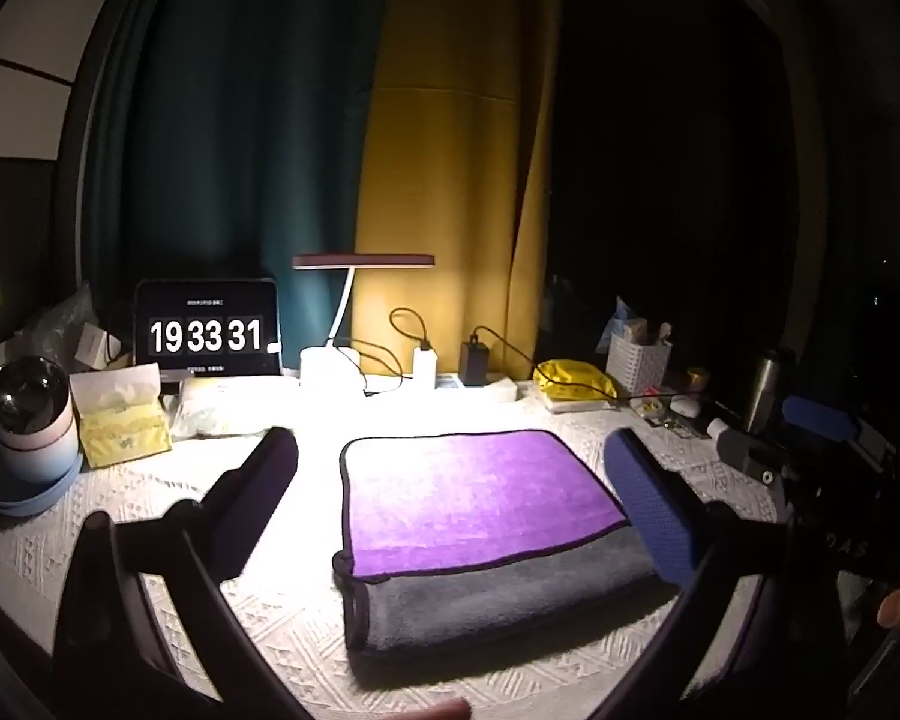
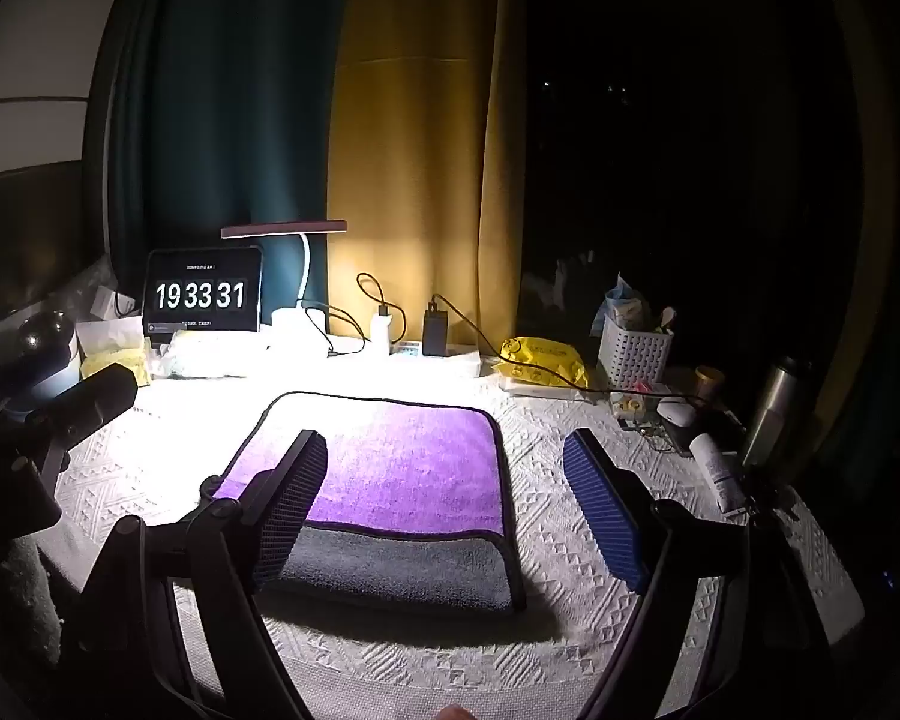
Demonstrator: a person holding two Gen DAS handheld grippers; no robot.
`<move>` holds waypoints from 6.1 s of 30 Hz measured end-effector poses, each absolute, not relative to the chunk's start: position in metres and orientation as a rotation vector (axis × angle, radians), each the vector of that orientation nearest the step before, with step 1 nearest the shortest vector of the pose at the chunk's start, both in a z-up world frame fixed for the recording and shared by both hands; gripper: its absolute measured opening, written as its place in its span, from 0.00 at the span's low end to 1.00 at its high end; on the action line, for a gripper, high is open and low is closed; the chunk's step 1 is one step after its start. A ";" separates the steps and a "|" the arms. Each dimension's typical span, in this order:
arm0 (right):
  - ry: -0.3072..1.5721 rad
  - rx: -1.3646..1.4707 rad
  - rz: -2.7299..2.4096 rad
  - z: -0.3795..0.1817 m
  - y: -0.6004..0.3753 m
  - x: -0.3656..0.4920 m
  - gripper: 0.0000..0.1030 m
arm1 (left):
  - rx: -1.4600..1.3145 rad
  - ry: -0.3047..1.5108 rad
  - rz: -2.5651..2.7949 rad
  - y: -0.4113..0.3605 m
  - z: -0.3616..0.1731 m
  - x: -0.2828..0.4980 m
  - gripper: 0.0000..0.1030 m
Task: Fold towel
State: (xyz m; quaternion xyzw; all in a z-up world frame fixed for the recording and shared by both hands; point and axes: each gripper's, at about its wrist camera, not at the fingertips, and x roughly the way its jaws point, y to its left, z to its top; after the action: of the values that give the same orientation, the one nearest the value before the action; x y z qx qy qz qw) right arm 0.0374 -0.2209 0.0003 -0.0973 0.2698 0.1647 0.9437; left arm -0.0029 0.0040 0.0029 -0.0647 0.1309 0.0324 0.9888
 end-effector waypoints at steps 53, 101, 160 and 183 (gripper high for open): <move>0.556 -0.190 0.335 0.002 -0.220 0.042 0.81 | -0.129 0.261 0.064 0.002 -0.001 -0.003 0.99; 0.802 -0.171 0.315 -0.085 -0.242 0.109 0.81 | -0.266 0.649 0.038 0.036 -0.095 0.085 0.99; 0.824 -0.193 0.363 -0.104 -0.233 0.156 0.06 | -0.266 0.694 0.024 0.058 -0.102 0.115 0.09; 0.766 -0.206 0.360 -0.101 -0.208 0.210 0.06 | -0.254 0.613 0.042 0.085 -0.083 0.166 0.09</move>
State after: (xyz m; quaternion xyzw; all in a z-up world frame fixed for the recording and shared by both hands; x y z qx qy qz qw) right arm 0.2104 -0.2084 -0.1005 -0.0999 0.3709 0.1746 0.9066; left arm 0.1656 0.0849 -0.0834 -0.1247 0.3011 0.0206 0.9452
